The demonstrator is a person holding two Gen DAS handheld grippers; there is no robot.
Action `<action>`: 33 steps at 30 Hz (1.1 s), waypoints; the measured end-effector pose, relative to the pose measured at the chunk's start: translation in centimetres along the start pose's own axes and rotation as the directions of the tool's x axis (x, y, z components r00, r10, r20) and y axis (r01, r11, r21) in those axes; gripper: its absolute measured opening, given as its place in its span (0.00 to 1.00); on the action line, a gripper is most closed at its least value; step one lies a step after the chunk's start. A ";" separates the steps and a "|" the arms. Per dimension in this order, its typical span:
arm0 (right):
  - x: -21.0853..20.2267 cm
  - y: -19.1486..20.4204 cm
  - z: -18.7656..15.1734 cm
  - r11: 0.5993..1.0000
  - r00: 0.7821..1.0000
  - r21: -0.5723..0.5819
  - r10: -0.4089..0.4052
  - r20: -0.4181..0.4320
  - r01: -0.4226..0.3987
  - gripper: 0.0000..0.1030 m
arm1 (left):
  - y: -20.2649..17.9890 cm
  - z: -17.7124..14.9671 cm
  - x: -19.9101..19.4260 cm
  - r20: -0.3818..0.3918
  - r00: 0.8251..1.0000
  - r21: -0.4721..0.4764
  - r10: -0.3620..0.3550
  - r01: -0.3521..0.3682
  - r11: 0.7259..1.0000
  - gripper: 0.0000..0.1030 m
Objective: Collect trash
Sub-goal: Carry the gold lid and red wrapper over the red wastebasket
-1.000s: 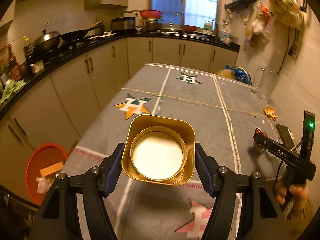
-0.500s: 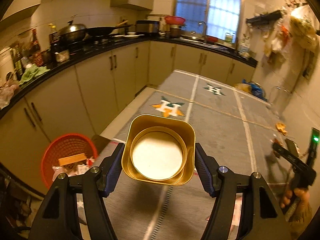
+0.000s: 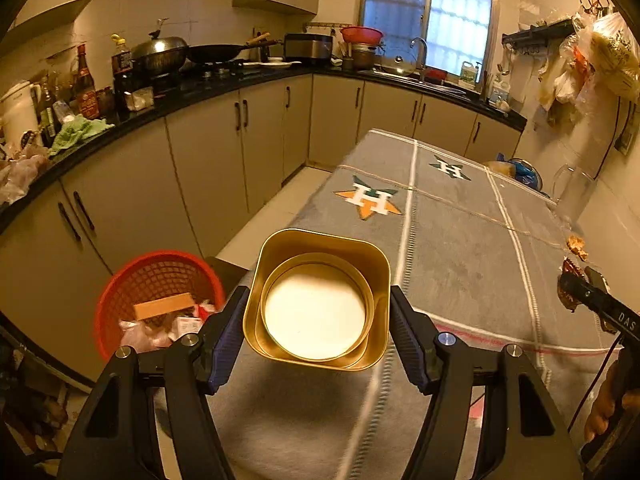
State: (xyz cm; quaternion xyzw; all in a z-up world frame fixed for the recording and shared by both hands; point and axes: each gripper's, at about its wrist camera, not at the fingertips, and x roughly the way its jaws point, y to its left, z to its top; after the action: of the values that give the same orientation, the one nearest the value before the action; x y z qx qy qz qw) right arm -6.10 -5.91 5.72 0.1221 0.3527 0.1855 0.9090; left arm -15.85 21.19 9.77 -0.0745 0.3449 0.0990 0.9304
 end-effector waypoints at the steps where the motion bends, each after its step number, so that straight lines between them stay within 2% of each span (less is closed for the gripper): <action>1: 0.2 1.0 -0.3 1.000 1.000 -0.013 0.015 -0.004 -0.015 0.55 | 0.5 0.0 -0.2 0.004 1.000 -0.002 0.006 -0.006 1.000 0.64; 5: 1.5 5.0 -1.3 0.995 0.997 -0.067 0.070 -0.035 -0.073 0.55 | 2.7 0.1 -1.0 0.016 0.999 -0.025 0.028 -0.027 0.999 0.64; 9: 2.7 7.2 -2.3 0.991 0.993 -0.092 0.093 -0.066 -0.099 0.55 | 4.4 -0.2 -1.3 0.027 0.997 -0.033 0.076 -0.075 0.997 0.65; 14: 3.9 9.0 -3.3 0.987 0.990 -0.115 0.100 -0.100 -0.111 0.55 | 6.3 -0.5 -0.9 0.023 0.991 -0.043 0.129 -0.128 0.991 0.65; 27: 5.5 12.8 -4.6 0.972 0.979 -0.172 0.131 -0.158 -0.158 0.55 | 9.1 -1.1 0.7 -0.019 0.980 -0.059 0.199 -0.200 0.978 0.65; 33: 5.9 14.1 -4.8 0.966 0.975 -0.194 0.137 -0.175 -0.171 0.55 | 10.3 -1.4 1.3 -0.025 0.967 -0.063 0.255 -0.256 0.965 0.65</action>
State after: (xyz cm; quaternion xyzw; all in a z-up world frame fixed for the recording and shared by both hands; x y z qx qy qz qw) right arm -8.92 9.72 3.68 0.0382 0.3927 0.3009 0.8682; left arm -18.24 31.06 7.14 -0.0608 0.3559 0.2289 0.9040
